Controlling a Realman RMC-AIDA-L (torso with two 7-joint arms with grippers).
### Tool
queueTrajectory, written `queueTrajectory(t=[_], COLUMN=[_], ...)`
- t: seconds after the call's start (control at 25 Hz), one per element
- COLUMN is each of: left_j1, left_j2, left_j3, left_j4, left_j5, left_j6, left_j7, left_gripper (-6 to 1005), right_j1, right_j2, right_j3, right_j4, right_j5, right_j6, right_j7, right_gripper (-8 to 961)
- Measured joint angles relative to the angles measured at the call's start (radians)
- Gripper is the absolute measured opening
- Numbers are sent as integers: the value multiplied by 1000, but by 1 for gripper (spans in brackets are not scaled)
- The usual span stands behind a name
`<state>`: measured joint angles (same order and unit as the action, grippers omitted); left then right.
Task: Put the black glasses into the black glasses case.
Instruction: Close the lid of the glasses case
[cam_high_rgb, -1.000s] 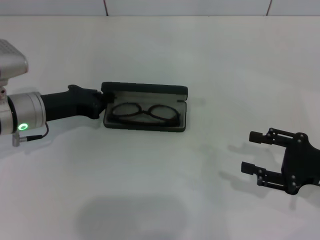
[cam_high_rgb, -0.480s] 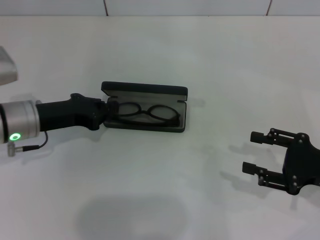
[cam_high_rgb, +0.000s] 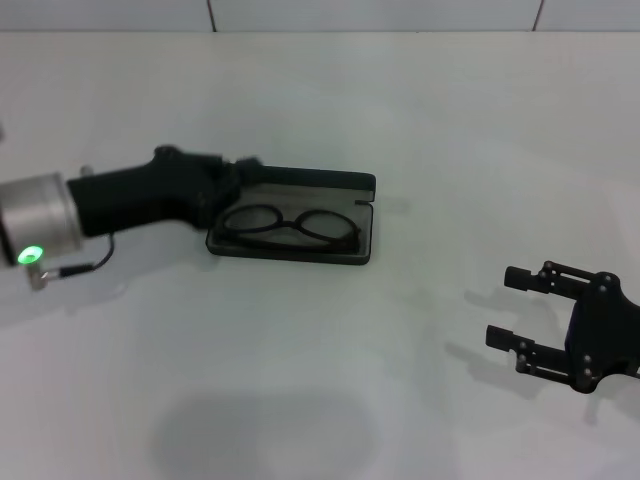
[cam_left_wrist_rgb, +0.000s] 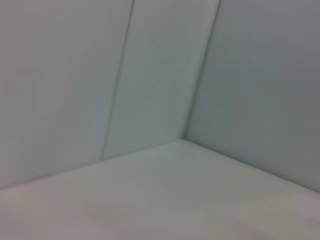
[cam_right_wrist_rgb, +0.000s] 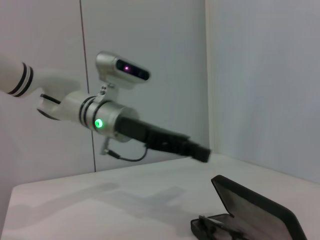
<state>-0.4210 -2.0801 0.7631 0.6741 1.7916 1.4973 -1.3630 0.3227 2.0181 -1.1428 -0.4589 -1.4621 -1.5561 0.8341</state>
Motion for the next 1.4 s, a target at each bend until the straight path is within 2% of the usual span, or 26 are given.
queueTrajectory(t=[0.24, 0.32, 0.36, 0.4, 0.56, 0.72, 0.84, 0.96, 1.4], left_j1=[-74, -83, -84, -84, -90, -92, -78, -59, -44], left_j2=[-10, -11, -11, -11, -9, -10, -11, -11, -11], left_j3=[46, 87, 120, 120, 147, 210, 308, 381, 445], left_j4=[-13, 5, 32, 32, 87, 191, 290, 368, 376], left_j5=[-12, -10, -10, -10, 23, 147, 237, 282, 329], left_j6=[-122, -178, -239, -239, -309, -343, -376, -397, -439], left_j7=[-147, -228, -322, -322, -560, -800, -976, -1083, -1149], left_gripper=[-1, -1, -1, -1, 0, 0, 0, 0, 0], right_j1=[-1, -4, -5, -6, 1, 2, 3, 3, 2], right_j2=[1, 1, 1, 1, 1, 1, 2, 2, 2], right_j3=[1, 6, 9, 11, 13, 13, 12, 12, 12], right_j4=[5, 5, 7, 11, 31, 31, 31, 31, 31], right_j5=[2, 3, 4, 4, 5, 5, 5, 5, 5], right_j6=[3, 4, 4, 6, 23, 38, 44, 52, 56], right_j7=[-6, -6, -8, -11, -26, -30, -38, -40, -41], right_gripper=[659, 659, 659, 659, 659, 659, 659, 659, 659])
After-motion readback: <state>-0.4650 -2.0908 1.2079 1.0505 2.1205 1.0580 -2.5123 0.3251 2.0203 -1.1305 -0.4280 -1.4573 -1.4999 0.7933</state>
